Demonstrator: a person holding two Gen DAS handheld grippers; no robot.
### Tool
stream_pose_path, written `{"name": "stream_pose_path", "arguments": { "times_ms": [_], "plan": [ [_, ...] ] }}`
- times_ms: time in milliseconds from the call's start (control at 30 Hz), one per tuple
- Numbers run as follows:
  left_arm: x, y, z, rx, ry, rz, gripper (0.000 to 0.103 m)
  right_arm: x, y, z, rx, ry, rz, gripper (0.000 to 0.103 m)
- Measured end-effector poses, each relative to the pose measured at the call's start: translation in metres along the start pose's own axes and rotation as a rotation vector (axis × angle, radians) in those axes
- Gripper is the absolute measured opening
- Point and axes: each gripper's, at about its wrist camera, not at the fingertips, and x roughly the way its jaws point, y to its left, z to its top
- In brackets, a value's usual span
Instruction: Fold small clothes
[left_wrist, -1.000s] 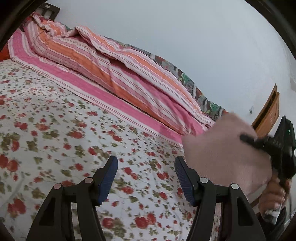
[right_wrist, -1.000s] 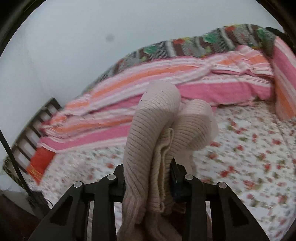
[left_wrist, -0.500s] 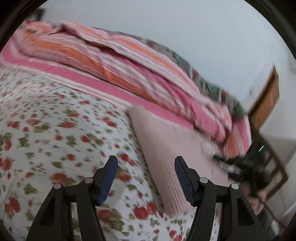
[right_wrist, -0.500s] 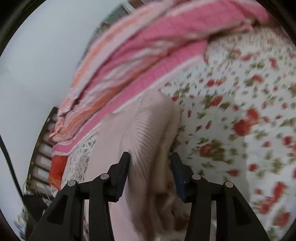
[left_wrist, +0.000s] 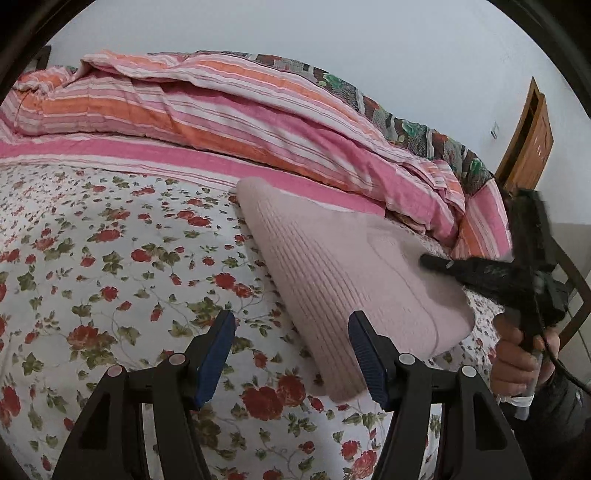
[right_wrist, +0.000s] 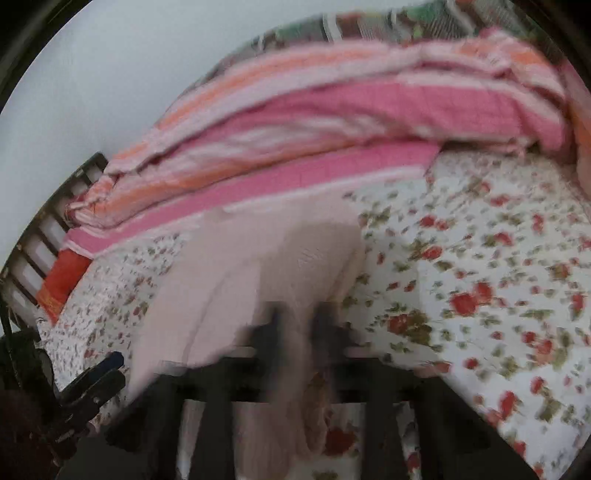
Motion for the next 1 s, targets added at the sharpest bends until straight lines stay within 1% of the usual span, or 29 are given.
{"name": "stream_pose_path", "arguments": {
  "times_ms": [33,100,133,167,200,233,267,300,333,367,400,433,533,567,600,633,667,733,767,833,900,933,1000],
  "plan": [
    [0.0,0.001,0.0,-0.006,0.001,-0.002,0.061,-0.005,0.002,0.003,-0.012,-0.033,0.022,0.011],
    [-0.001,0.001,0.001,-0.004,0.001,-0.011,0.061,-0.033,0.004,0.003,-0.055,-0.139,0.126,0.011],
    [-0.001,0.0,0.001,0.003,0.0,-0.017,0.061,-0.041,0.001,0.001,-0.053,-0.176,0.152,0.011],
    [-0.002,-0.002,0.001,0.012,0.003,-0.026,0.061,-0.041,-0.003,-0.002,-0.048,-0.181,0.131,0.011],
    [-0.002,-0.005,0.0,0.024,0.013,-0.042,0.061,-0.03,-0.007,-0.004,-0.049,-0.144,0.062,0.011],
    [-0.002,-0.007,-0.001,0.03,0.02,-0.055,0.061,-0.019,-0.011,-0.005,-0.046,-0.106,0.017,0.011],
    [-0.003,-0.009,-0.003,0.036,0.025,-0.068,0.061,-0.001,-0.019,-0.009,-0.018,-0.045,-0.031,0.011],
    [-0.004,-0.011,-0.005,0.041,0.03,-0.068,0.062,0.005,-0.025,-0.011,0.006,-0.028,-0.037,0.013],
    [-0.005,-0.012,-0.006,0.044,0.036,-0.06,0.061,0.005,-0.027,-0.013,0.017,-0.03,-0.032,0.015],
    [-0.005,-0.013,-0.007,0.05,0.045,-0.05,0.061,0.002,-0.027,-0.013,0.019,-0.039,-0.026,0.019],
    [-0.006,-0.013,-0.007,0.052,0.045,-0.039,0.061,-0.004,-0.025,-0.012,0.013,-0.043,-0.021,0.025],
    [-0.008,-0.014,-0.005,0.053,0.037,-0.021,0.061,-0.009,-0.023,-0.011,0.004,-0.047,-0.019,0.026],
    [-0.007,-0.02,0.011,0.037,0.014,-0.014,0.061,-0.028,-0.011,-0.008,-0.067,-0.1,-0.057,0.027],
    [0.0,-0.024,0.021,0.034,0.016,0.014,0.061,-0.035,-0.004,-0.006,-0.107,-0.136,-0.085,0.027],
    [0.006,-0.028,0.028,0.038,0.016,0.027,0.061,-0.038,0.001,-0.005,-0.13,-0.158,-0.095,0.027],
    [0.014,-0.032,0.035,0.048,0.012,0.019,0.061,-0.039,0.005,-0.003,-0.147,-0.171,-0.093,0.027],
    [0.021,-0.035,0.04,0.055,0.015,0.014,0.061,-0.036,0.008,0.0,-0.154,-0.17,-0.083,0.027],
    [0.042,-0.039,0.046,0.068,0.056,0.055,0.061,-0.03,0.014,0.002,-0.16,-0.149,-0.069,0.027],
    [0.056,-0.041,0.045,0.086,0.09,0.091,0.062,-0.022,0.015,0.002,-0.165,-0.129,-0.076,0.027],
    [0.067,-0.041,0.036,0.119,0.116,0.11,0.063,-0.004,0.014,-0.004,-0.198,-0.076,-0.116,0.027],
    [0.07,-0.036,0.025,0.123,0.115,0.091,0.063,0.01,0.01,-0.012,-0.223,-0.048,-0.165,0.027],
    [0.07,-0.033,0.024,0.106,0.118,0.079,0.063,0.015,0.005,-0.016,-0.223,-0.034,-0.16,0.028],
    [0.07,-0.027,0.026,0.07,0.137,0.058,0.063,0.018,-0.005,-0.018,-0.185,-0.014,-0.135,0.031]
  ]
}}
